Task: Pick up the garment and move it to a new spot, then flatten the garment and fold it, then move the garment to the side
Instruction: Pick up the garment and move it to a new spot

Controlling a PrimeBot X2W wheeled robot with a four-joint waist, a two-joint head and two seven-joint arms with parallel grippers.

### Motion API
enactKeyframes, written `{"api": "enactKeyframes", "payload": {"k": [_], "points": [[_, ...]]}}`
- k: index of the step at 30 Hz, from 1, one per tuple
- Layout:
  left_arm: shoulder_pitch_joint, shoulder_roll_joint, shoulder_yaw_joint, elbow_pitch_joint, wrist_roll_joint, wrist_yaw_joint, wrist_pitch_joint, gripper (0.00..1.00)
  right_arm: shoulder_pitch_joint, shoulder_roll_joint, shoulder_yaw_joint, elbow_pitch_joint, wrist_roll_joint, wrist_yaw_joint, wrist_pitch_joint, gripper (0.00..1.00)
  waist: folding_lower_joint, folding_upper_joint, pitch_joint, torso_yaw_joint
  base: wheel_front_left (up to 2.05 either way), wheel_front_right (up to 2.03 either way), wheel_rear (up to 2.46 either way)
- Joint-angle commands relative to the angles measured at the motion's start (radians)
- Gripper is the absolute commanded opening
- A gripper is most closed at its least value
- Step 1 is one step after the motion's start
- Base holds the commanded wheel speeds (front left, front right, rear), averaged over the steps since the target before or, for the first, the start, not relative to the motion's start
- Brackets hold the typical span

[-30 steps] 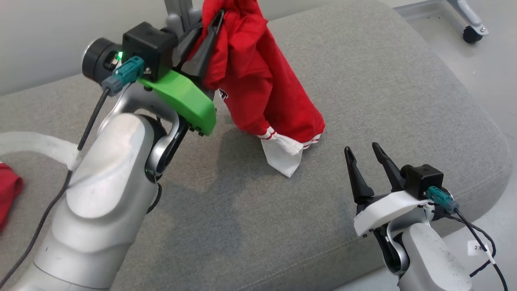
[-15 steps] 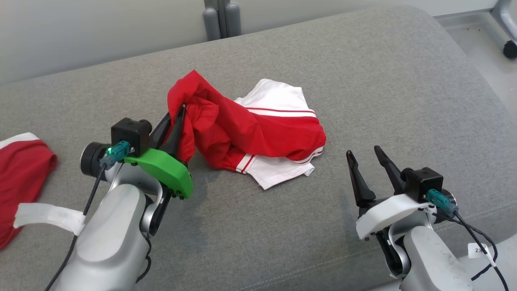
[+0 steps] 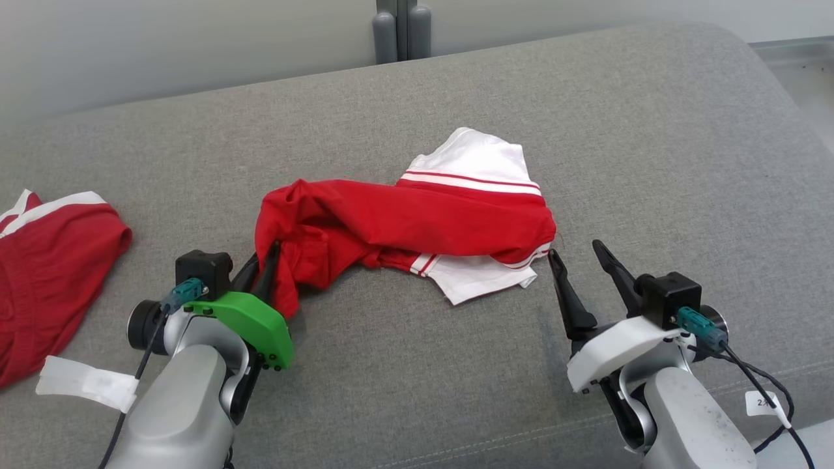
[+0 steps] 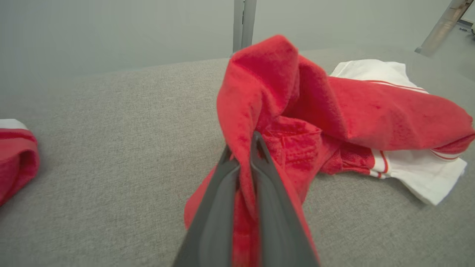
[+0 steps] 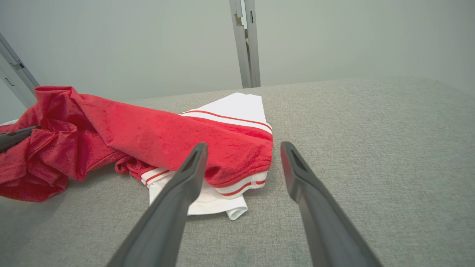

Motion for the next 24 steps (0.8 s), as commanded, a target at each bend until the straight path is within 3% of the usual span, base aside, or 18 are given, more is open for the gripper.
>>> {"api": "enactKeyframes", "payload": {"k": [1, 5, 6, 7, 8, 9, 15, 24], "points": [[-0.017, -0.002, 0.006, 0.013, -0.001, -0.004, -0.010, 0.00, 0.003, -0.004, 0.000, -0.004, -0.009, 0.000, 0.003, 1.00, 0.0000, -0.0001, 0.004, -0.001, 0.00, 0.00, 0.00], [-0.028, -0.005, 0.020, 0.071, -0.004, -0.009, -0.015, 0.00, 0.004, -0.004, -0.002, -0.006, -0.013, 0.000, 0.009, 1.00, 0.0000, -0.0001, 0.009, -0.004, 0.00, 0.00, 0.00], [-0.030, -0.007, 0.022, 0.081, -0.002, -0.010, -0.016, 0.09, 0.003, -0.004, 0.000, -0.007, -0.012, 0.000, 0.011, 1.00, 0.0000, -0.0001, 0.010, -0.004, 0.00, 0.00, 0.00], [-0.035, -0.010, 0.030, 0.084, 0.000, -0.009, -0.017, 0.43, 0.003, -0.004, 0.001, -0.008, -0.010, 0.000, 0.012, 1.00, 0.0000, -0.0001, 0.010, -0.004, 0.00, 0.00, 0.00], [-0.038, -0.010, 0.036, 0.084, 0.007, -0.009, -0.017, 0.89, 0.002, -0.004, 0.002, -0.009, -0.009, 0.000, 0.013, 1.00, 0.0000, -0.0001, 0.010, -0.003, 0.00, 0.00, 0.00], [-0.038, -0.011, 0.044, 0.079, 0.014, -0.001, -0.017, 1.00, 0.002, -0.004, 0.001, -0.009, -0.009, 0.000, 0.011, 1.00, 0.0000, -0.0001, 0.010, -0.001, 0.00, 0.00, 0.00], [0.003, -0.009, 0.094, 0.010, 0.064, 0.019, -0.016, 1.00, 0.012, -0.004, 0.002, -0.012, 0.001, 0.000, 0.009, 1.00, 0.0000, -0.0001, 0.006, 0.020, 0.00, 0.00, 0.00], [0.116, -0.029, 0.181, -0.218, 0.159, 0.061, -0.016, 1.00, 0.017, -0.004, -0.012, -0.011, 0.008, 0.000, 0.002, 1.00, 0.0000, -0.0001, 0.001, 0.055, 0.00, 0.00, 0.00]]}}
